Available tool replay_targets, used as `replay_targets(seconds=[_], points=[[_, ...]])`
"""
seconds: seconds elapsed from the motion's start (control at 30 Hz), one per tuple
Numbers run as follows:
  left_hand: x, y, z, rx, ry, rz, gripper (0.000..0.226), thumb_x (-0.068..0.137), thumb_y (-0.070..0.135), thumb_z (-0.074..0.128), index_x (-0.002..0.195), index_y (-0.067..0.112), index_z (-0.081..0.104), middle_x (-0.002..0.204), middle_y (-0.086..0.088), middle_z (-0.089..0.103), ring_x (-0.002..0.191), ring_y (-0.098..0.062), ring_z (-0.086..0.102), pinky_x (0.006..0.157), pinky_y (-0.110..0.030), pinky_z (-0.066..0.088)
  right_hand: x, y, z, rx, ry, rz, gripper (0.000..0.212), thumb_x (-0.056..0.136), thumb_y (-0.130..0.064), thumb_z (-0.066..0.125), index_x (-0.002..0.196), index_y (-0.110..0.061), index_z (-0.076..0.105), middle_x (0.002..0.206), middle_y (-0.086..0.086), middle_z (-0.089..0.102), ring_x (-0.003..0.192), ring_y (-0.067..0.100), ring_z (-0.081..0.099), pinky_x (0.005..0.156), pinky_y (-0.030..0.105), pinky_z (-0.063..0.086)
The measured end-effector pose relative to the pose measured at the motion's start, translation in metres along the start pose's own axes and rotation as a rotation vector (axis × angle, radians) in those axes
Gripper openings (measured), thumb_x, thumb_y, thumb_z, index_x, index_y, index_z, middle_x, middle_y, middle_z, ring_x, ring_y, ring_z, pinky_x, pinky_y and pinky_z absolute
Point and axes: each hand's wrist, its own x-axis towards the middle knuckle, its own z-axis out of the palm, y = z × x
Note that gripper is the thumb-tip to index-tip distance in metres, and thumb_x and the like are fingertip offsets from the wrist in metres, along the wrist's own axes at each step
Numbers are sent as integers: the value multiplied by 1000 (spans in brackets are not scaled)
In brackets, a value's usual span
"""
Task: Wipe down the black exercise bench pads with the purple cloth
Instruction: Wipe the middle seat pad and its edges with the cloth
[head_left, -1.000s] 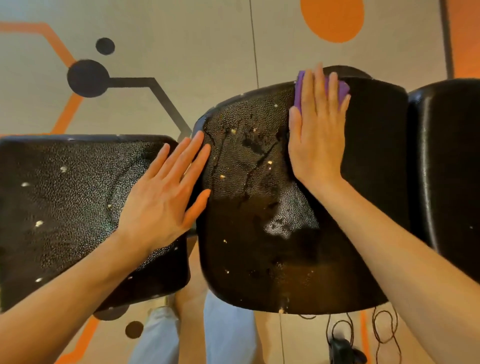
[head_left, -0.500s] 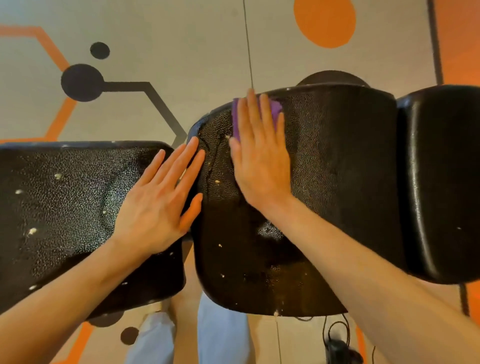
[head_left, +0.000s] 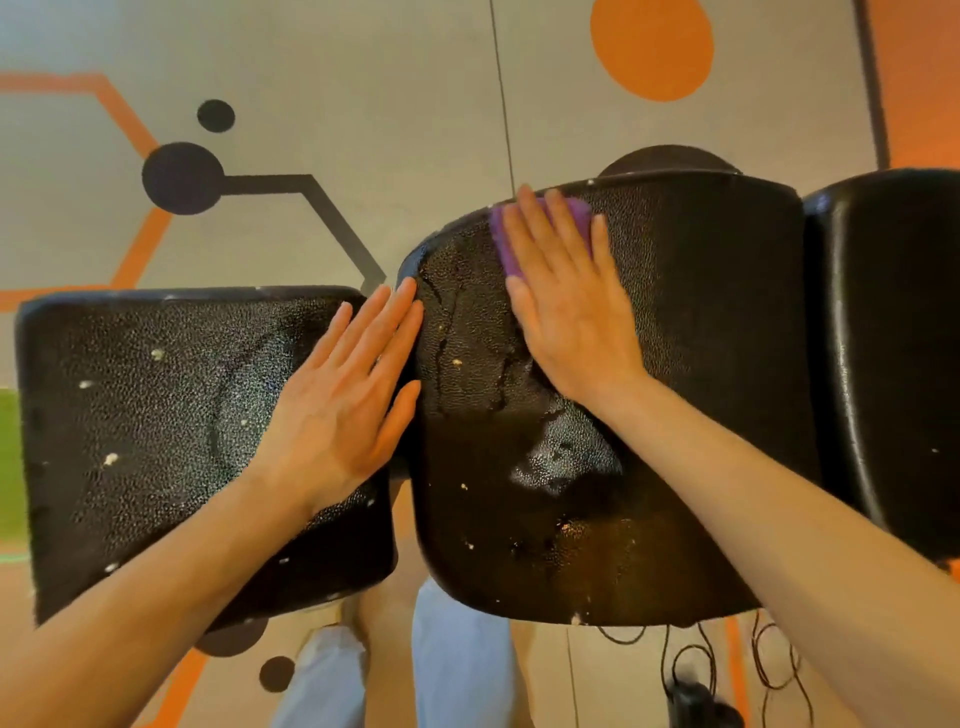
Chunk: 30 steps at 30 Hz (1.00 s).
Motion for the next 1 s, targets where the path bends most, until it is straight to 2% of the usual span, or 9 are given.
replay_targets(seconds=[0.1, 0.17, 0.27, 0.37, 0.57, 0.63, 0.77, 0.9, 1.0], points=[[-11, -10, -7, -32, 31, -47, 62, 102, 34, 32, 156, 7, 17, 165, -9, 10, 153, -24, 8, 124, -45, 13, -14, 44, -8, 29, 48, 465, 55, 103, -31, 18, 153, -11, 8, 161, 10, 6, 149, 26, 2, 120, 50, 8], [-18, -15, -9, -31, 32, -82, 63, 102, 35, 30, 156, 6, 17, 165, -10, 10, 153, -24, 7, 124, -46, 13, -6, 16, -6, 37, 113, 627, 56, 102, -31, 20, 153, -9, 9, 161, 12, 6, 149, 28, 4, 120, 50, 10], [-18, -15, -7, 12, 11, -95, 63, 102, 36, 28, 155, 4, 16, 165, -12, 9, 153, -24, 6, 124, -45, 14, 13, -52, 6, 99, 86, 315, 56, 102, -30, 23, 152, -9, 14, 160, 13, 10, 149, 28, 7, 121, 48, 8], [-17, -14, -6, 37, -5, -92, 63, 102, 36, 28, 156, 5, 14, 165, -12, 8, 153, -24, 5, 124, -44, 13, 21, -62, 11, 95, 43, -25, 54, 102, -27, 28, 152, -10, 18, 160, 10, 14, 149, 25, 9, 121, 46, 10], [-16, -14, -5, 39, 22, -98, 64, 102, 35, 30, 156, 5, 15, 165, -11, 9, 153, -23, 5, 125, -41, 11, -94, -73, 10, 127, -125, 26, 56, 102, -30, 28, 153, -13, 13, 161, 5, 8, 149, 21, 2, 120, 48, 13], [-16, -13, -6, 39, 23, -98, 64, 102, 34, 31, 156, 4, 15, 165, -11, 9, 153, -23, 6, 125, -41, 11, -78, -72, 13, 148, -109, -7, 54, 102, -31, 29, 152, -14, 18, 161, 6, 12, 149, 22, 6, 120, 48, 14], [-16, -13, -6, 49, 18, -100, 63, 103, 35, 29, 156, 5, 14, 165, -11, 8, 153, -22, 5, 125, -42, 12, 16, -84, 6, 152, 26, 174, 52, 102, -29, 26, 152, -13, 21, 160, 9, 15, 149, 26, 9, 120, 47, 11], [-15, -13, -5, 60, 23, -101, 63, 102, 35, 28, 156, 5, 14, 165, -11, 9, 153, -23, 6, 125, -41, 12, -75, -86, 9, 72, -96, -149, 54, 101, -27, 33, 152, -15, 21, 161, 5, 13, 149, 23, 8, 120, 48, 14], [-16, -14, -5, 65, 29, -105, 63, 102, 36, 28, 156, 5, 15, 165, -11, 9, 153, -23, 7, 125, -40, 11, -106, -72, 9, 63, -182, -252, 55, 99, -29, 32, 152, -19, 23, 160, 1, 14, 149, 21, 11, 119, 46, 16]])
